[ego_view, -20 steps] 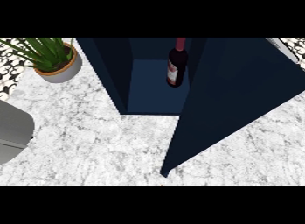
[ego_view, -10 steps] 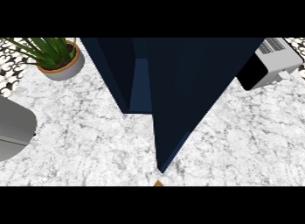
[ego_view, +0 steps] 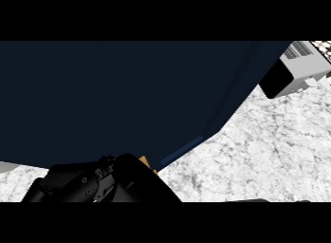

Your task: Pick up the wine, place it into the cabinet and close the cabinet

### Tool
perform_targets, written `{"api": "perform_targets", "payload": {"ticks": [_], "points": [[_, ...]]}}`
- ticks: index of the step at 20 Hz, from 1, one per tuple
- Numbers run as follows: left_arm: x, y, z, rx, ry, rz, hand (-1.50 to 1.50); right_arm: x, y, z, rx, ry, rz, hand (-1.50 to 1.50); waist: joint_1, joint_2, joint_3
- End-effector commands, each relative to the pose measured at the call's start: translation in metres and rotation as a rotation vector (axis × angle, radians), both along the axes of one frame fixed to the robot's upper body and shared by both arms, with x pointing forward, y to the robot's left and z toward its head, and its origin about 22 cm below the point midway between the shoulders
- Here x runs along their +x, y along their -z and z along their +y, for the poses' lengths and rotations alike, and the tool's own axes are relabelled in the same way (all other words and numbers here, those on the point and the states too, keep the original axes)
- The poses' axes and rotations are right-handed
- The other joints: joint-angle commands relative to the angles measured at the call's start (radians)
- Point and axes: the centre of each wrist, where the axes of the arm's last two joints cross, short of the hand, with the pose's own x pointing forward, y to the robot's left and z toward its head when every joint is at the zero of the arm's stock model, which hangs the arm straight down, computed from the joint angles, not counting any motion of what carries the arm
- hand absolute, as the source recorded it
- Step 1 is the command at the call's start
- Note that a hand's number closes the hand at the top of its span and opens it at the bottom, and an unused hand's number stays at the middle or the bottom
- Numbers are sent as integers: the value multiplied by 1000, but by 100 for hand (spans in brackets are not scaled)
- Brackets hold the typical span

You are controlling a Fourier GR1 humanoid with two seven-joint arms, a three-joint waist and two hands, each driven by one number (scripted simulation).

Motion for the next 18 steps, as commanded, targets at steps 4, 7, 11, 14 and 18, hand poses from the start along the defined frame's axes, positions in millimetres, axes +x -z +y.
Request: {"api": "perform_targets", "payload": {"ticks": [4,7,11,14,18], "points": [[8,1,-7,3,-19,-5,-150,61,-51,44,11,78,-67,150,1,1,1],[5,8,-3,8,-24,-3,-150,81,-51,53,-82,127,-137,150,-13,-1,1],[14,7,-1,6,-31,-3,-150,116,-40,55,-90,186,-152,150,-17,1,2],[16,12,8,-2,-23,-9,-150,145,-43,43,-77,202,-106,150,-20,1,2],[16,-6,18,9,-31,-7,-150,171,-23,35,-87,239,-77,150,-17,1,2]]}}
